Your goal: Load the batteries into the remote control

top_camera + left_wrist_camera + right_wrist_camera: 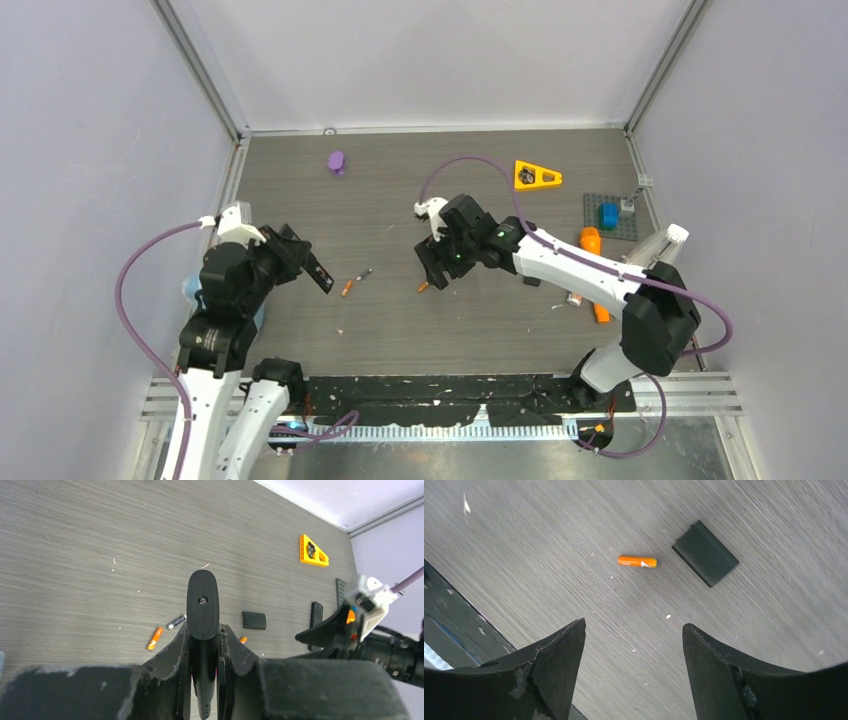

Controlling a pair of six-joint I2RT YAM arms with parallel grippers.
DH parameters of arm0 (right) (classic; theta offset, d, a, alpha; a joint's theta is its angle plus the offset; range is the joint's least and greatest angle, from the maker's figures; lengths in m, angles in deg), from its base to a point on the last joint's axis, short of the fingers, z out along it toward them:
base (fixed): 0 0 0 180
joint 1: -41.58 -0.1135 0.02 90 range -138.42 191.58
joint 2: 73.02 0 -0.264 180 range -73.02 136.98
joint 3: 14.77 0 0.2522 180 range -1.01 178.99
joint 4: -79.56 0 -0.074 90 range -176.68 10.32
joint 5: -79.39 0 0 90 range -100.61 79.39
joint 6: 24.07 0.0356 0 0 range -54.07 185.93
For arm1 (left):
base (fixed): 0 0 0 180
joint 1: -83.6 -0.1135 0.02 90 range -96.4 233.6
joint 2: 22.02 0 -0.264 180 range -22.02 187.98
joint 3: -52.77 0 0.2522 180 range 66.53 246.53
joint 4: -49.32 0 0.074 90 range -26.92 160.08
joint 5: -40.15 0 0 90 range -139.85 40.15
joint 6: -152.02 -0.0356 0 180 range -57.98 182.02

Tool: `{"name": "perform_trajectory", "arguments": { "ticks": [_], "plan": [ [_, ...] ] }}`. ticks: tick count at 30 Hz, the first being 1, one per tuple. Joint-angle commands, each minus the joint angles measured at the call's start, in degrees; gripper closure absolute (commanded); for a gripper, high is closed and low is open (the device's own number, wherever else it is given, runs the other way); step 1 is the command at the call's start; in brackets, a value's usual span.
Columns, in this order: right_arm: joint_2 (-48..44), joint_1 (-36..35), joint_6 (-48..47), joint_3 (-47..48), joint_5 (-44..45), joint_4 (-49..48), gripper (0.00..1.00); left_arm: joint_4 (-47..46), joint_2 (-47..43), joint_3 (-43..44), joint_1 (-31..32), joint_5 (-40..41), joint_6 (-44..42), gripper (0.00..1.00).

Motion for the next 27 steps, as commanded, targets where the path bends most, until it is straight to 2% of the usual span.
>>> {"name": "perform_trajectory", "arguments": {
  "ticks": [1,6,15,21,27],
  "plan": [
    [4.22,-0.51,-20.49,4.31,-5.82,2.03,0.25,-4.67,3.69,3.58,0.01,-0.28,-0.49,1.00],
    [10.05,-0.72,-29.17,6.07,-4.86,0.34,0.31,-6.80,6.59,3.47,-0.85,-2.11,0.81,1.00],
    [19.27,-2.43,-35.65,12.62,-3.46,-0.74,0.34,-9.16,11.38,4.91,-4.95,-6.09,1.52,1.00],
    [22.99,-3.86,-37.14,13.63,-2.80,-0.07,0.43,-10.19,12.90,5.29,-7.92,-8.30,2.06,1.00],
    [22.94,-4.21,-38.30,11.58,-4.88,-0.70,0.46,-10.77,13.71,6.01,-9.68,-7.95,1.68,1.00]
  ]
}}
